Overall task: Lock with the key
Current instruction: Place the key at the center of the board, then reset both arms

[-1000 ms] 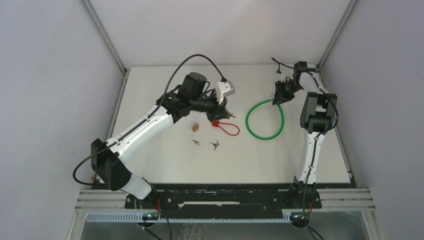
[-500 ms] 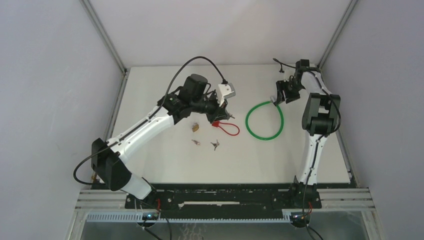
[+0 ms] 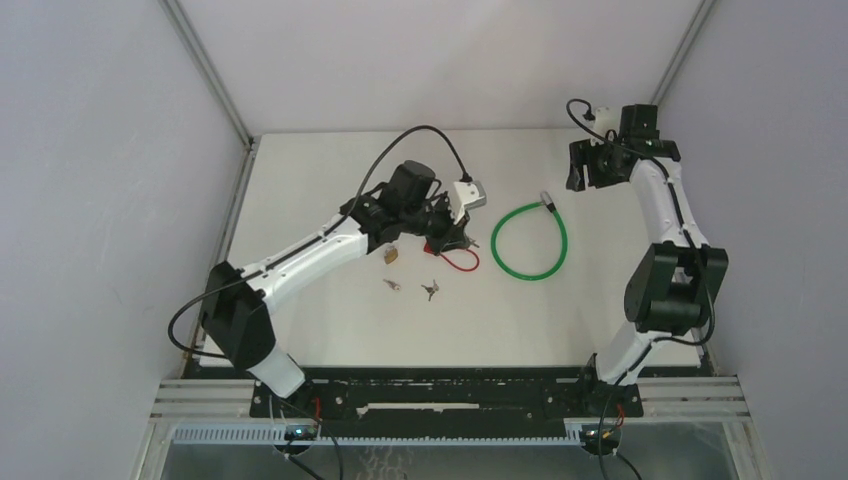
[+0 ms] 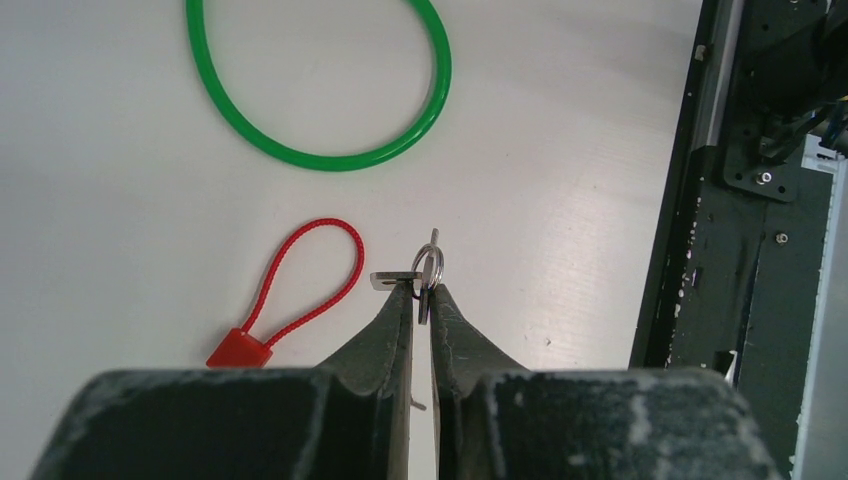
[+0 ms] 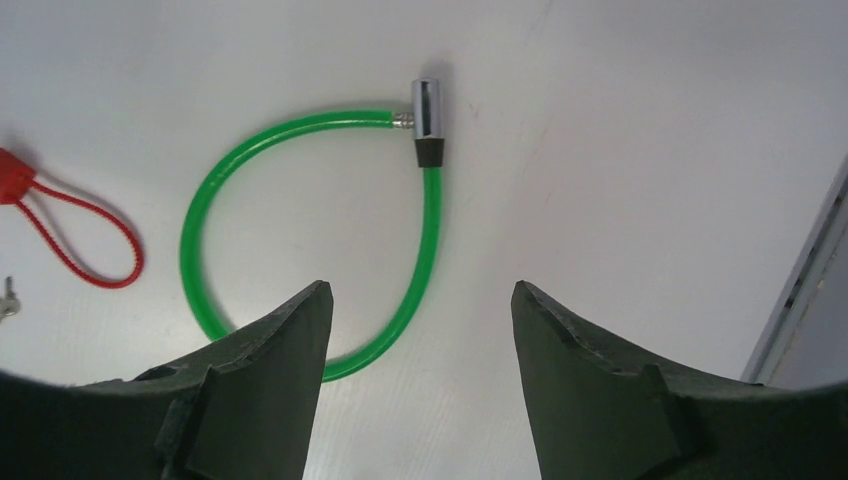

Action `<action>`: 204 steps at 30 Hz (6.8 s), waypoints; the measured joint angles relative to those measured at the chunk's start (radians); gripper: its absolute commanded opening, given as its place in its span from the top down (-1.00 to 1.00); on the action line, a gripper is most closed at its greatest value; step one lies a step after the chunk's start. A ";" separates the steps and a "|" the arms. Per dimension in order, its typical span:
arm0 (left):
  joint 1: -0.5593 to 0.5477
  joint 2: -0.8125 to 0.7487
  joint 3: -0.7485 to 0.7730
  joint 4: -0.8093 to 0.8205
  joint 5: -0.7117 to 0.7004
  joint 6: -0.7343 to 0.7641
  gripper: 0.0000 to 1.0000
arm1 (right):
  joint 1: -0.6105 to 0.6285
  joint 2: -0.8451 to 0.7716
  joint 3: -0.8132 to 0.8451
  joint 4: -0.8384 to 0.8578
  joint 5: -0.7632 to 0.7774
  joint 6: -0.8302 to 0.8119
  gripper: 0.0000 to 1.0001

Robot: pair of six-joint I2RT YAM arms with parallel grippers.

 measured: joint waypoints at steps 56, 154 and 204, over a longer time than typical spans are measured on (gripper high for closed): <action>-0.218 0.507 0.177 0.062 -0.175 -0.013 0.46 | -0.109 -0.272 -0.346 0.203 -0.167 0.192 -0.53; 0.612 -0.851 -0.522 0.290 -0.527 -0.138 -1.00 | 0.014 -0.928 -0.686 0.473 -0.055 0.224 -1.00; 0.612 -0.921 -0.558 0.255 -0.545 -0.184 -1.00 | -0.017 -0.974 -0.686 0.468 -0.163 0.203 -1.00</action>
